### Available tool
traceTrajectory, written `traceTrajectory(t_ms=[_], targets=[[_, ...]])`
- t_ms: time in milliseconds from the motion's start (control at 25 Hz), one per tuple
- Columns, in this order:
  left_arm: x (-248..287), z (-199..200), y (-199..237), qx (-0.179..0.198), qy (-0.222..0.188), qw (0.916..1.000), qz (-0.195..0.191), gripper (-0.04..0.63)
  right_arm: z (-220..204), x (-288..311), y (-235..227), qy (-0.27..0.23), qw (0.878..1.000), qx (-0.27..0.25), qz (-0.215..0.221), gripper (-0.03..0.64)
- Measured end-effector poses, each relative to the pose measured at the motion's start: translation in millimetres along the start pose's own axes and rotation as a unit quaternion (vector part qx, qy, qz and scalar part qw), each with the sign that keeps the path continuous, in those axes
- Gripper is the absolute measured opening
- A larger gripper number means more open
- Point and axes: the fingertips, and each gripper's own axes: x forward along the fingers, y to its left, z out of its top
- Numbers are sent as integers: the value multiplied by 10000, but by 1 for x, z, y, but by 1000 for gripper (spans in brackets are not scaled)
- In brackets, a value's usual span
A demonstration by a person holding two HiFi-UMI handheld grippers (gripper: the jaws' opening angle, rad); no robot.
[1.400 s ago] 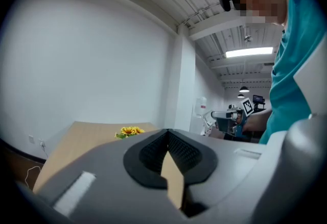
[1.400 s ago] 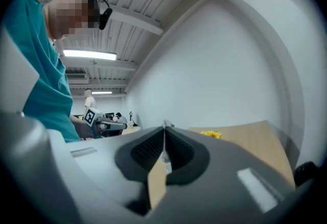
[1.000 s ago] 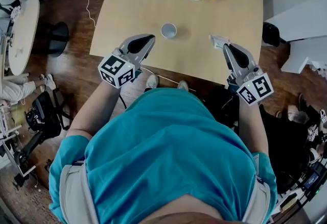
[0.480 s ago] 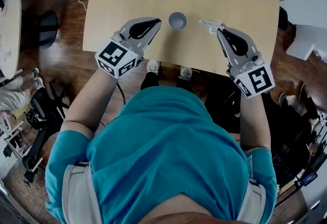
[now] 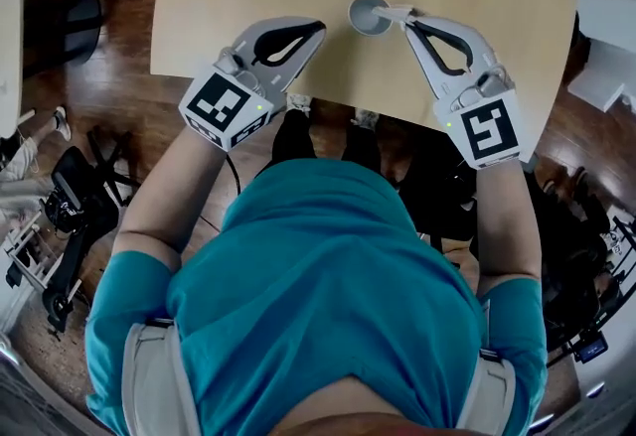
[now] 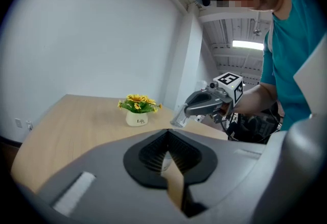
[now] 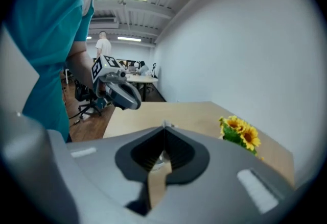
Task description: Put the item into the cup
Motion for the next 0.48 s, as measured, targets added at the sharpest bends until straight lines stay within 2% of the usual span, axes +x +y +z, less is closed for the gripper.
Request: traceTrajectory(t_ms=[120, 480], targets=[[-5, -5, 1, 7, -15, 10000, -42, 2, -6, 22, 9, 415, 9989, -218, 84, 6], [-17, -5, 7, 67, -117, 9999, -6, 2, -35, 71, 20, 1202, 9909, -560, 242, 6]])
